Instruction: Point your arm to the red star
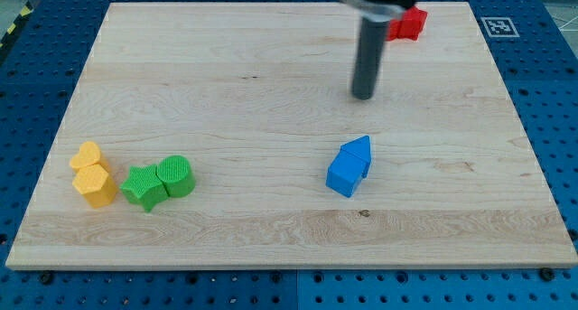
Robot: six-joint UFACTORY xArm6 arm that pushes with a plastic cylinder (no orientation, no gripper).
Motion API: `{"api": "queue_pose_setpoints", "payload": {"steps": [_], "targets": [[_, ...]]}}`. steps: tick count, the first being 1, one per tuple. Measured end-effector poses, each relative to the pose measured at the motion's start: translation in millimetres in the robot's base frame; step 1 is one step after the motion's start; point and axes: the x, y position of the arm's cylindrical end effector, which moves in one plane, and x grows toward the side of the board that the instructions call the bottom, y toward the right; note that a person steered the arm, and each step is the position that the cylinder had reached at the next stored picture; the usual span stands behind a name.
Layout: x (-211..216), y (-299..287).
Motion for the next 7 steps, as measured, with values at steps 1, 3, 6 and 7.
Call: {"api": "queue_pose_setpoints", "payload": {"steps": [1,3,6,7], "targets": [[-21,62],[-86,149],[-141,138],[-152,126]]}}
